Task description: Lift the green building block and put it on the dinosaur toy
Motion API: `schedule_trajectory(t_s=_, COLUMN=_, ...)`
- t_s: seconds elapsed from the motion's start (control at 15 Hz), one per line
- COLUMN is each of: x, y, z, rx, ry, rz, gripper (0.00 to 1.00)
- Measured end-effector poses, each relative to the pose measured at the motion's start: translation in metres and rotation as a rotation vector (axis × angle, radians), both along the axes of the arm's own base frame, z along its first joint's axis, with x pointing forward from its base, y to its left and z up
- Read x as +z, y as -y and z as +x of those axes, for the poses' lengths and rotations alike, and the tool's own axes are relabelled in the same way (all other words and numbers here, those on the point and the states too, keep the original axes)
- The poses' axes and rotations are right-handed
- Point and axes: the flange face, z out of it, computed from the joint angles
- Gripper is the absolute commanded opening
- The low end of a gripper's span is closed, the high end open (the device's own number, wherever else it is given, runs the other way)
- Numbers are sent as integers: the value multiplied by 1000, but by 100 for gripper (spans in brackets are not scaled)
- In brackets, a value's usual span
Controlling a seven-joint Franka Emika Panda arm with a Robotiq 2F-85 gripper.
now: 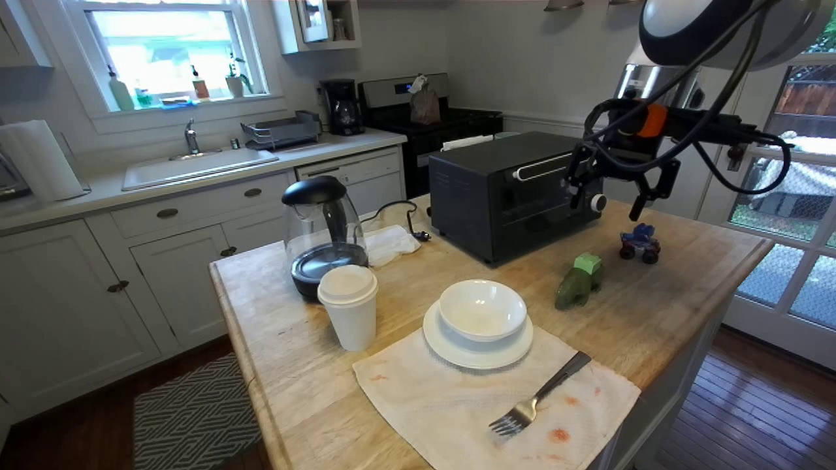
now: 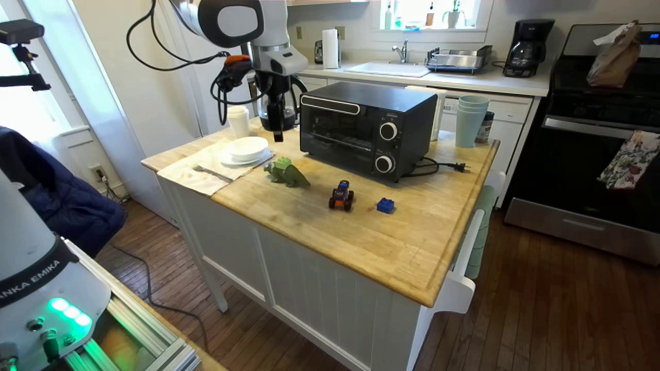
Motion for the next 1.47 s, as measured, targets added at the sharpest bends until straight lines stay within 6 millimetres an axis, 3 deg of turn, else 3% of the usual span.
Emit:
schedule_trajectory(t_s=0.8, x=18, y=6, z=-12, rx=158, ry=-22, rz=10, gripper=100)
schedule_trajectory(t_s=1.47, x=48, y=1, z=-18, rx=278, ry=43, rz=-41, gripper=100)
